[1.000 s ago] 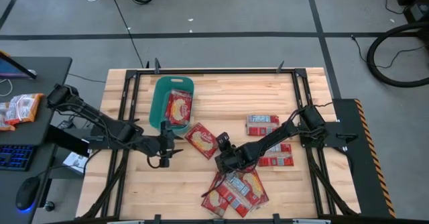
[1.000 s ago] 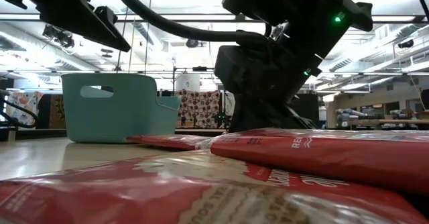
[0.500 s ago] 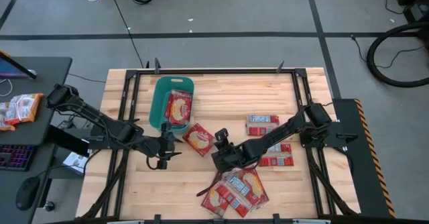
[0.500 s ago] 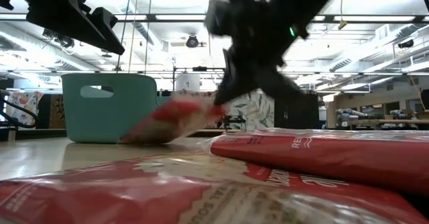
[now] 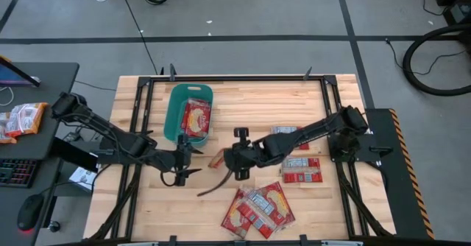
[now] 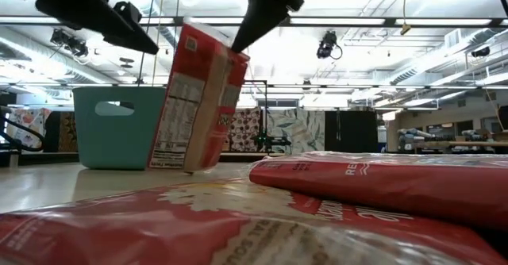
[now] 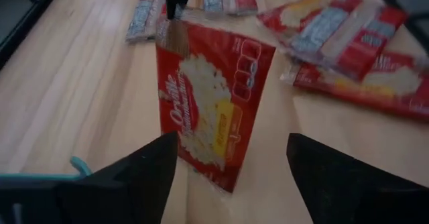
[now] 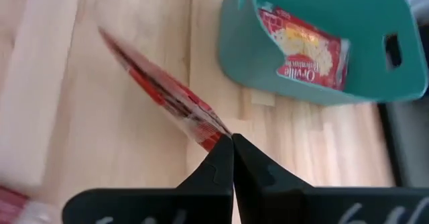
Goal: Sort popcorn bags into baskets
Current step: Put the red popcorn bag into the green bin
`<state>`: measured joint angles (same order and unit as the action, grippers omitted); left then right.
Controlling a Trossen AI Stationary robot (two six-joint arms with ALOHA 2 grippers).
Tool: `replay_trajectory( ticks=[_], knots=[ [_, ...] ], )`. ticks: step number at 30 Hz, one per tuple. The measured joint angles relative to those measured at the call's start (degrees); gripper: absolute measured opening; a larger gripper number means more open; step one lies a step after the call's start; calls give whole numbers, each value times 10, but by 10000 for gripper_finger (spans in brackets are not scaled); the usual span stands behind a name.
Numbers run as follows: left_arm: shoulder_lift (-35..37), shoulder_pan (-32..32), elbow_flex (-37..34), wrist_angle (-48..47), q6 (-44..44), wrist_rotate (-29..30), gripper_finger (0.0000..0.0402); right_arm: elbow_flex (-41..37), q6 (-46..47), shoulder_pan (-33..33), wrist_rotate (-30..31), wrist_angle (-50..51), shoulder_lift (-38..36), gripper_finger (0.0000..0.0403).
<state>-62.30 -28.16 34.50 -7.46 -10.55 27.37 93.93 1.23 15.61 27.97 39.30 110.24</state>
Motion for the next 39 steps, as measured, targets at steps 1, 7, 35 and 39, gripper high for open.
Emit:
replay_trajectory(
  ticks=[1,7,35,39],
  knots=[
    [-5,0,0,10,-8,0,289,7,20,-5,-7,9,0,1],
    [-26,-7,0,33,-44,14,298,18,119,-26,-25,21,0,0],
    [-128,33,0,159,-69,84,158,18,233,-30,-73,-12,0,3],
    [-128,33,0,159,-68,83,78,17,233,-30,-82,-11,0,5]
  ],
)
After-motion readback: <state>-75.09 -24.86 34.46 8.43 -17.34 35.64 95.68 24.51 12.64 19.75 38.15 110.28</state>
